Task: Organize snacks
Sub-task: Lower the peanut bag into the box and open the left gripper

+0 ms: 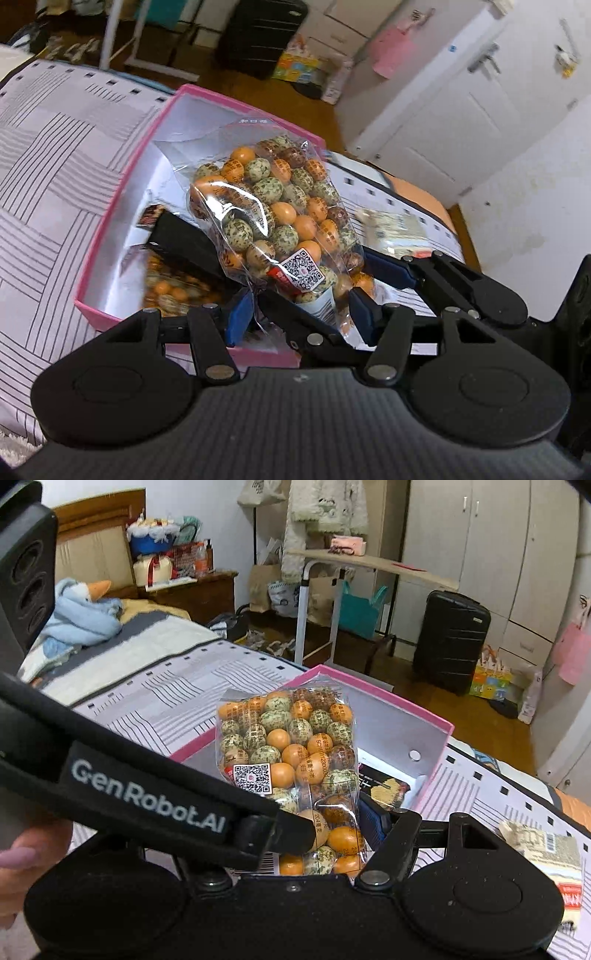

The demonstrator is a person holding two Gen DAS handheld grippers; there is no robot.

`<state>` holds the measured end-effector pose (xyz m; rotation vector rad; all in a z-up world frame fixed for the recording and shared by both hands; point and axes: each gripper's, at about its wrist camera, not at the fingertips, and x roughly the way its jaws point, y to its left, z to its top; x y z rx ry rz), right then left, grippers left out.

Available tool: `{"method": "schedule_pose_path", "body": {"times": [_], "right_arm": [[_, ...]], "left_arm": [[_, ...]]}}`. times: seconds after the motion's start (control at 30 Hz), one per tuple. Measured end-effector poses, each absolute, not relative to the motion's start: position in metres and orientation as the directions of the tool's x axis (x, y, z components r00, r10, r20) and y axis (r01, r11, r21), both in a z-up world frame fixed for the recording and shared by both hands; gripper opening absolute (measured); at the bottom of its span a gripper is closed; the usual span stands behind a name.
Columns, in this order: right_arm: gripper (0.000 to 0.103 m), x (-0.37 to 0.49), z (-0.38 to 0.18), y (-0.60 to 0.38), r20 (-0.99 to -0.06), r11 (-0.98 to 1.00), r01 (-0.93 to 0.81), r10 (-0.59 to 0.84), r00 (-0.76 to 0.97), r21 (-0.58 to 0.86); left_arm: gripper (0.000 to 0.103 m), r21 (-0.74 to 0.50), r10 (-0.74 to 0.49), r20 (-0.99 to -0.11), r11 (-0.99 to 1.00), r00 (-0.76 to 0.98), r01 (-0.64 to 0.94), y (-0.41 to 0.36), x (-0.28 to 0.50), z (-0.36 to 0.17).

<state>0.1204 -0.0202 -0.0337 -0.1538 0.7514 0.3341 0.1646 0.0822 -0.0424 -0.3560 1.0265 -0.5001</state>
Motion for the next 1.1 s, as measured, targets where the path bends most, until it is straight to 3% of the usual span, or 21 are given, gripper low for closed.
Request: {"method": "schedule_pose_path", "body": {"times": [0.3, 0.43, 0.57, 0.63, 0.9, 1.1], "right_arm": [[0.075, 0.176, -0.063, -0.026, -0.704, 0.945, -0.313, 0.288, 0.65, 0.098], [0.088, 0.192, -0.073, -0.034, -0.712, 0.942, -0.297, 0.317, 0.627, 0.157], [0.088, 0.175, -0.066, -0.044, -0.693, 0.942, -0.309, 0.31, 0.651, 0.131], [0.088, 0.161, -0.059, -0.05, -0.684, 0.938, -0.33, 0.31, 0.661, 0.106], [0.088, 0.094, -0.01, -0.124, -0.591, 0.942, -0.323, 0.314, 0.743, 0.094], [0.088, 0.074, 0.02, -0.205, -0.626, 0.955, -0.254, 0.294, 0.723, 0.155]], "left_arm": [[0.056, -0.502, -0.523, -0.737, 0.848, 0.427, 0.172, 0.095, 0.221, -0.078], [0.057, -0.496, -0.506, -0.757, 0.857, 0.414, 0.14, 0.095, 0.245, -0.089], [0.064, -0.463, -0.452, -0.742, 0.88, 0.495, 0.109, 0.098, 0.248, -0.095], [0.068, -0.451, -0.428, -0.721, 0.887, 0.545, 0.1, 0.103, 0.241, -0.092], [0.066, -0.384, -0.448, -0.672, 0.892, 0.59, 0.24, 0.103, 0.193, -0.052], [0.066, -0.358, -0.493, -0.66, 0.87, 0.567, 0.34, 0.072, 0.166, -0.017]]}}
